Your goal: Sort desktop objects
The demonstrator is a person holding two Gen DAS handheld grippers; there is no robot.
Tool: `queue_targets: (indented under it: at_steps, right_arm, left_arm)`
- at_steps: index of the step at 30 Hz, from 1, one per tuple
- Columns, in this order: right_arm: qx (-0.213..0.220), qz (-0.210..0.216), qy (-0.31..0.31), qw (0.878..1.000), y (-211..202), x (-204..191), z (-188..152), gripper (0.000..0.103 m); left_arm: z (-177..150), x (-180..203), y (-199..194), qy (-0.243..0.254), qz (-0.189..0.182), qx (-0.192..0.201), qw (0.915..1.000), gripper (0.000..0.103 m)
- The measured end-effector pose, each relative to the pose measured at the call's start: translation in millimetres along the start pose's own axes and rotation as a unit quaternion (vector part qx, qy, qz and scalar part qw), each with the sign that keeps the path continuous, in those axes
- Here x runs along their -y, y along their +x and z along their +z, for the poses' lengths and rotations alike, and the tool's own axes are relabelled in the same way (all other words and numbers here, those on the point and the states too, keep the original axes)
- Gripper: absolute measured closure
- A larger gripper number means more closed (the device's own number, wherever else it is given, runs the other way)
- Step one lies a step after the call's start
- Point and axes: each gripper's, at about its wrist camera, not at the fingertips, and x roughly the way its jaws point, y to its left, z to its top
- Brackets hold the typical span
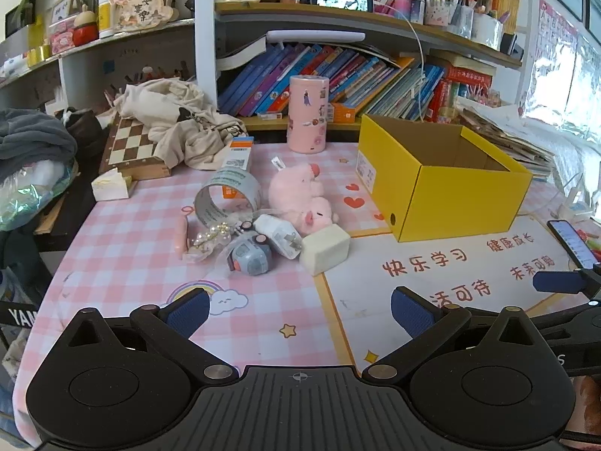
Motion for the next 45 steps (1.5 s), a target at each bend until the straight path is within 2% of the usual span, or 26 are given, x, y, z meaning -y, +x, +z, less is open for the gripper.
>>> queue_targets:
  at_steps: [19, 45]
  right_arm:
    - [-0.014, -0.015, -0.012, 1.000, 2.0, -4.9, -0.4, 0.000]
    - [-0.015, -0.018, -0.004, 1.000, -1.6, 3.5, -3.0, 0.000]
  left_arm:
    - [-1.9, -12.9, -4.1, -0.023, -0.011, -0.001, 0.9997, 0.000]
    - [-1.7, -13.1, -7.2, -0.019, -0.014, -0.003, 0.9997, 0.000]
